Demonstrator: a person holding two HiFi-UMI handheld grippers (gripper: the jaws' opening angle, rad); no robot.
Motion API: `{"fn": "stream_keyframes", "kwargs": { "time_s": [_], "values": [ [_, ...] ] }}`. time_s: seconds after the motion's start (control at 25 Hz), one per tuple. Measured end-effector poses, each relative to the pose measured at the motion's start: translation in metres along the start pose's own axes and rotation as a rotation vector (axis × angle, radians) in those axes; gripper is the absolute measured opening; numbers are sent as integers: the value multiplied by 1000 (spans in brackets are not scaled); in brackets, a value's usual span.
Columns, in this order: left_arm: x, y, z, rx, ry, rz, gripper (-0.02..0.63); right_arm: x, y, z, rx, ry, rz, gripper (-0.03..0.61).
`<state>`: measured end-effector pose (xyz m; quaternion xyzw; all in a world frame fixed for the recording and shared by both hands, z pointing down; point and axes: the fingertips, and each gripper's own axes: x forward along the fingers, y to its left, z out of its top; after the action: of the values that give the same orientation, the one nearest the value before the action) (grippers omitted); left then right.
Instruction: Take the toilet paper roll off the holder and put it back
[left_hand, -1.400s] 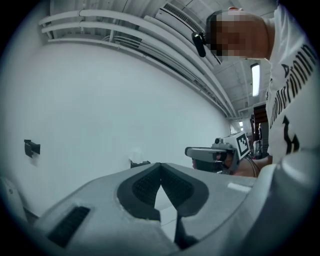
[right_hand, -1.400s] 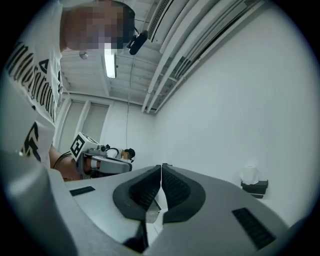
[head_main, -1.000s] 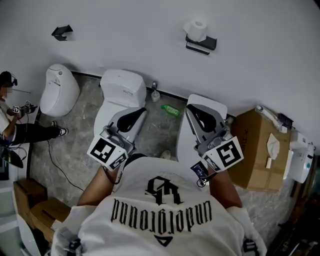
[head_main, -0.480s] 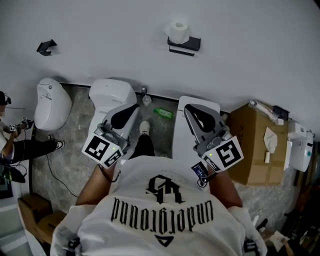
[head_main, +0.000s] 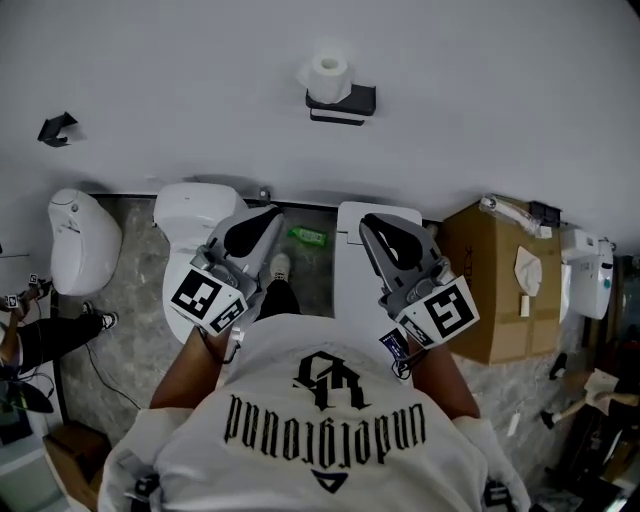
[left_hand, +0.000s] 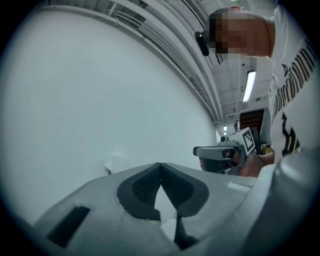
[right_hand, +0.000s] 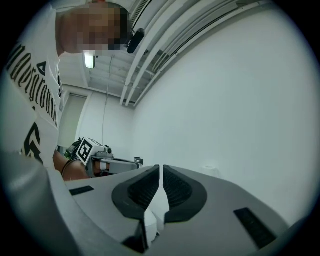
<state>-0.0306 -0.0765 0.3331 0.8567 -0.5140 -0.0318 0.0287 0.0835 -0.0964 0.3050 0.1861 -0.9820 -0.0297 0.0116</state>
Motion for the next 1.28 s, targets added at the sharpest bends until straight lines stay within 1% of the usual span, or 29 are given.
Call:
{"fn": "stream_keyframes", "kwargs": {
  "time_s": [0.68,1.08,1.16,1.28],
  "values": [
    [80,106,12,9,12,-119,14,101,-78,-5,11,15,-103,27],
    [108,154,12,9,13,-186,14,153,-107,-13,17,39,-149,103],
    [115,166,13,8,14,-195,14,164,-115,-15,22,45,-156,124],
    [126,180,13,6,21,-210,14,180,-126,-21,37,62,-167,173]
  ]
}}
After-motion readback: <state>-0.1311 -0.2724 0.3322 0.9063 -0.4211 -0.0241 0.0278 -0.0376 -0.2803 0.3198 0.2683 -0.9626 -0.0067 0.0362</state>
